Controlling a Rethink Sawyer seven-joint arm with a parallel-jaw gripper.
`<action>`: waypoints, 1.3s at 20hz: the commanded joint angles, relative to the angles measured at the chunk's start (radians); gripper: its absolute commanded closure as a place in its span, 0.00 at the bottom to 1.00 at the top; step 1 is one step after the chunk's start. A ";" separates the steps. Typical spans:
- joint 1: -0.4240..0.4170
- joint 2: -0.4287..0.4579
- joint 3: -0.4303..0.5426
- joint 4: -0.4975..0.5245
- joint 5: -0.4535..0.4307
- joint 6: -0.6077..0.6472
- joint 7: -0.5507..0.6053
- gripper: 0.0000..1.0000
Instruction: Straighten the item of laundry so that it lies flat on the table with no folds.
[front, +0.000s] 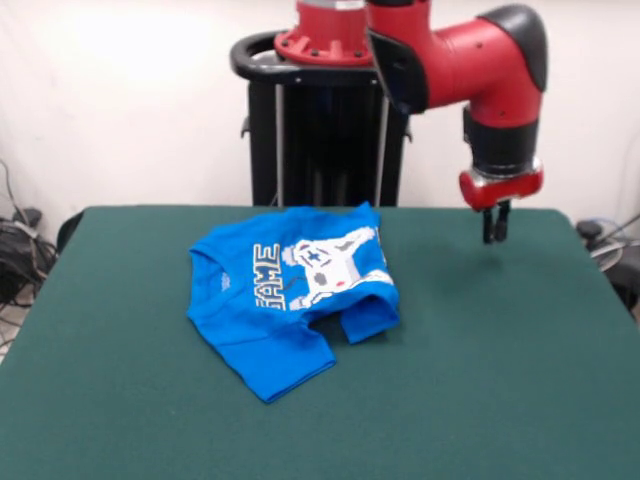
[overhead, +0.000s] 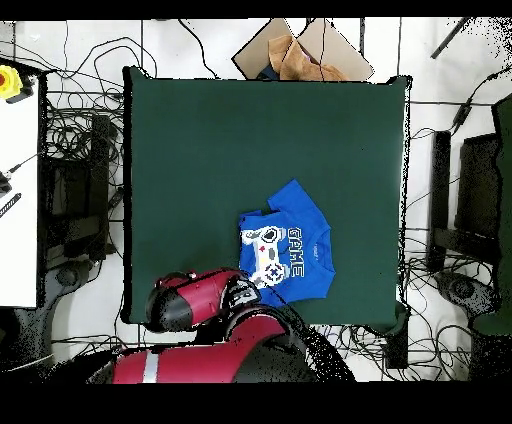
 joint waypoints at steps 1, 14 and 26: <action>-0.084 -0.144 -0.024 -0.070 0.041 0.189 0.072 1.00; -0.115 -0.206 -0.142 -0.239 -0.090 0.312 -0.002 1.00; -0.085 -0.019 -0.269 -0.231 -0.195 0.098 0.139 1.00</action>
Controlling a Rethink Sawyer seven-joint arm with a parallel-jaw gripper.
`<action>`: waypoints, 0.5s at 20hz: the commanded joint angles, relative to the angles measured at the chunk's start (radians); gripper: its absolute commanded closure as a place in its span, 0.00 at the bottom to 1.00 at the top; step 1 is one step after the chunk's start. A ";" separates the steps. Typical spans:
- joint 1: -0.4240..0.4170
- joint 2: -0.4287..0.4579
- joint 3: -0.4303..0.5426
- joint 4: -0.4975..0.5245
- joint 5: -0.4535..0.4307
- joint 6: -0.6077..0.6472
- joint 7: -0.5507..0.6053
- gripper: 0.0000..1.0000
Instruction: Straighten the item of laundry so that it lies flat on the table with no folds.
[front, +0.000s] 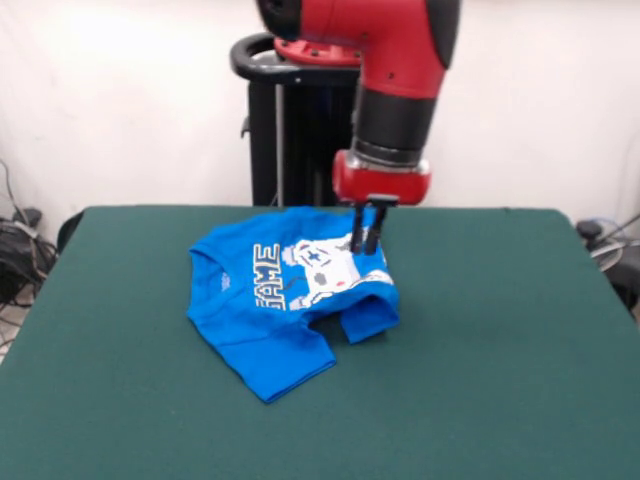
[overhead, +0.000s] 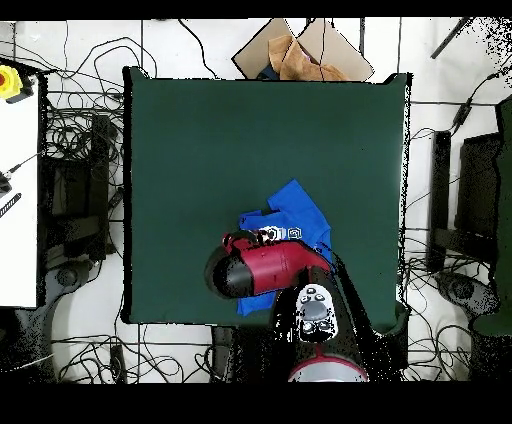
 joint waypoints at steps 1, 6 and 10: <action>0.058 0.180 -0.099 -0.043 -0.053 -0.133 0.154 1.00; 0.139 0.356 -0.188 -0.058 -0.008 -0.311 0.198 1.00; 0.182 0.471 -0.242 -0.079 0.043 -0.431 0.187 1.00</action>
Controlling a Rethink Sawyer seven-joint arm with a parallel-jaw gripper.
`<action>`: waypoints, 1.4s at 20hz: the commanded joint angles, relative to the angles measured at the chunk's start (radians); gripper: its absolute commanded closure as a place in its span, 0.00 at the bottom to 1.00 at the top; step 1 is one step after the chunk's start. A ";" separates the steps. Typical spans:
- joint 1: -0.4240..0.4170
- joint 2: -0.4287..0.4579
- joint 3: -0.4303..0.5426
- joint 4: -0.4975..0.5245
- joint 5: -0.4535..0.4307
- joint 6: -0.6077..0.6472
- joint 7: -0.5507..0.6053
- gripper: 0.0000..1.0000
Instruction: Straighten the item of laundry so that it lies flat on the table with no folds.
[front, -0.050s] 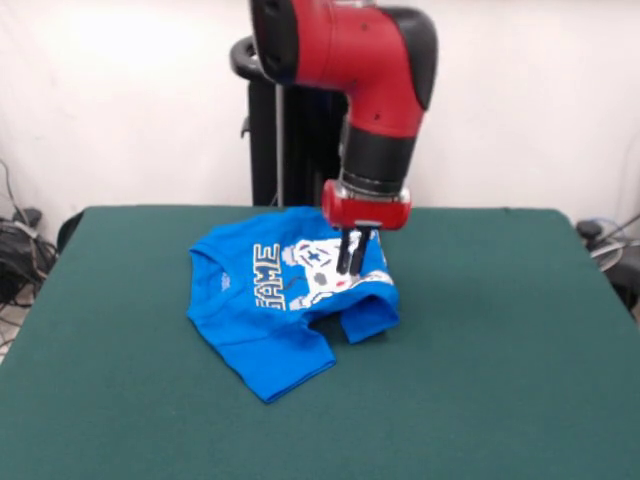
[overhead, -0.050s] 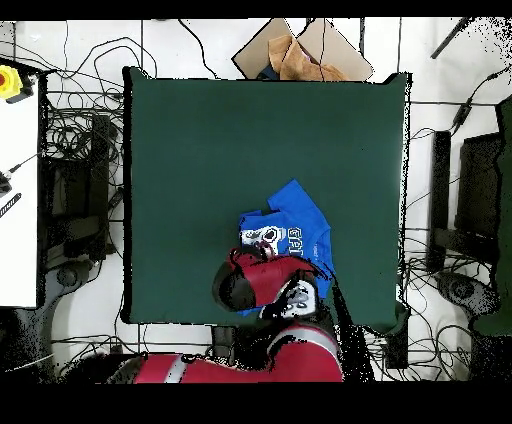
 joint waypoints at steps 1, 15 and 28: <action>0.086 0.271 -0.108 -0.073 0.062 -0.198 0.184 1.00; 0.052 0.134 -0.115 -0.023 0.080 -0.078 0.077 1.00; -0.178 -0.118 0.162 0.050 0.006 0.220 -0.009 1.00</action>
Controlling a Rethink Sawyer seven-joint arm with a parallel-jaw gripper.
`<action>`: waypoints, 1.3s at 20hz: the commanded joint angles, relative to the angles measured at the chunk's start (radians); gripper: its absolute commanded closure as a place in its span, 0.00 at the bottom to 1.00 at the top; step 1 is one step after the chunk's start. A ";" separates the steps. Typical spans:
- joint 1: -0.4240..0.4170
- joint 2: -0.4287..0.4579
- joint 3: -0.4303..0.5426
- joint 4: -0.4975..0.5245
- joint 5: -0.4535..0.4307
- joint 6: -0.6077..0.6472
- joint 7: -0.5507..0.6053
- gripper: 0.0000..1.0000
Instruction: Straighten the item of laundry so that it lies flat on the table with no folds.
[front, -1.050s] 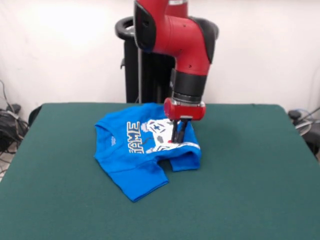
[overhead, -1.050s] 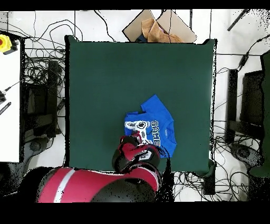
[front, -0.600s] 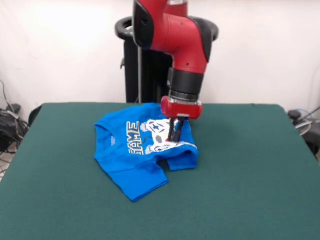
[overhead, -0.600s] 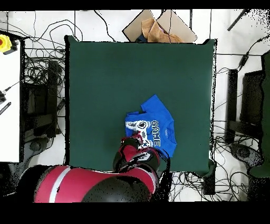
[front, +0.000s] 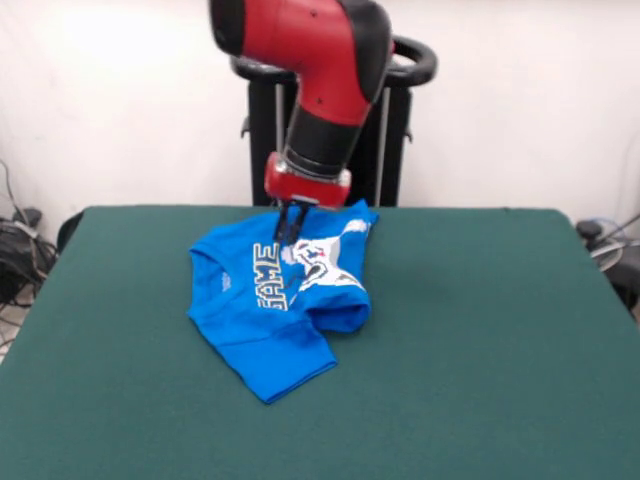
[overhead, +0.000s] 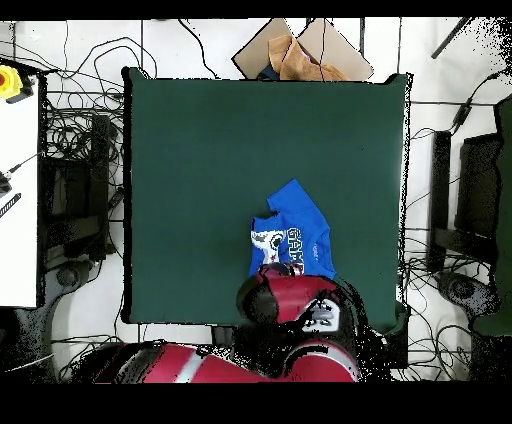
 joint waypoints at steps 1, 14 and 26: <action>-0.129 -0.079 0.281 0.019 -0.035 0.109 -0.007 1.00; -0.121 0.102 0.241 -0.047 -0.124 -0.126 0.088 1.00; 0.116 0.249 -0.051 -0.131 0.012 -0.327 0.120 1.00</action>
